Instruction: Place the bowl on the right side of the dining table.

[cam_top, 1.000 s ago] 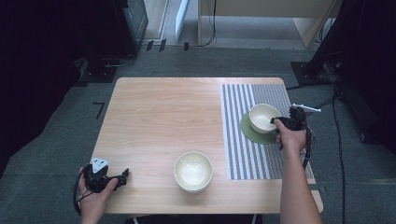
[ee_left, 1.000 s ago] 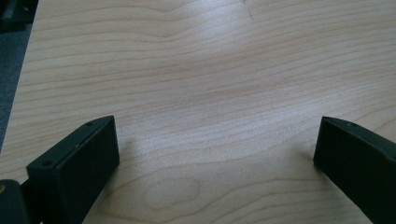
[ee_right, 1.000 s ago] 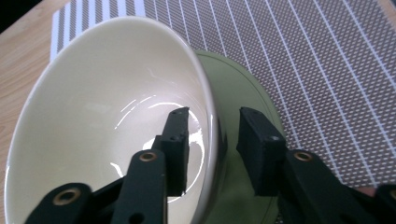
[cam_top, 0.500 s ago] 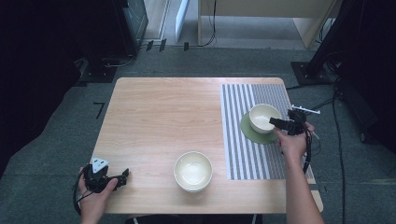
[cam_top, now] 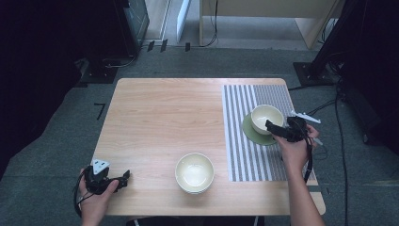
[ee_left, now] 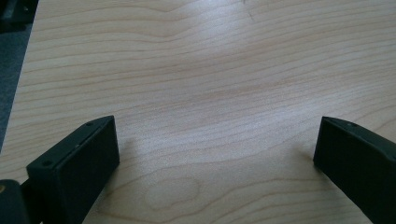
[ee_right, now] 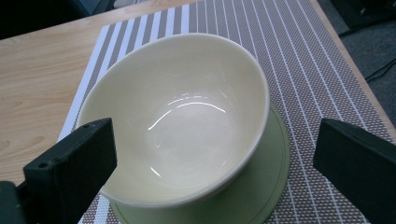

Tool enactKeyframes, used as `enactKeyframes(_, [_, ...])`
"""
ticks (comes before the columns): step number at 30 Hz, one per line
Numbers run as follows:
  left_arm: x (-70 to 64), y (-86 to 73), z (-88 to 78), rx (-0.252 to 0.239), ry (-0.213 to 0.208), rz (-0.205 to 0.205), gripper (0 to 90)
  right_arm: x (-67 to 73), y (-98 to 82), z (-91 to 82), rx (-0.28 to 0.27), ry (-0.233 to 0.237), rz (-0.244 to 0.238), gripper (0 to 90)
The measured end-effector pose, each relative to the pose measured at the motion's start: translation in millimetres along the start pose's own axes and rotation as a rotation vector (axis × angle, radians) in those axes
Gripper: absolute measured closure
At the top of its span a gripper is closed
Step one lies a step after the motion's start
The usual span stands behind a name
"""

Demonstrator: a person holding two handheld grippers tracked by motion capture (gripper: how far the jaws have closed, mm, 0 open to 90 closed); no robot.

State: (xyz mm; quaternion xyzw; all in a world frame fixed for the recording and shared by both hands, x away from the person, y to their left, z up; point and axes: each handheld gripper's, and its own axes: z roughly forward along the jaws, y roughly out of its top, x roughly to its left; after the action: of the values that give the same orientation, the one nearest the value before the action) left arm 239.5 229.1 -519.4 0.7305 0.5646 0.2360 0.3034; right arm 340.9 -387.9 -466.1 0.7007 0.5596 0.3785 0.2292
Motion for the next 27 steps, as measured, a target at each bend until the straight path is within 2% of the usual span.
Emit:
enactKeyframes(8, [0.0, 0.0, 0.0, 0.0, 0.0, 0.0, 0.0, 3.4, -3.7, -9.7, -0.043, 0.009, -0.025, 0.0])
enactKeyframes(27, [0.0, 0.0, -0.1, 0.001, 0.0, 0.0, 0.0, 0.9, -22.5, -24.3, -0.056, 0.008, -0.05, 0.0])
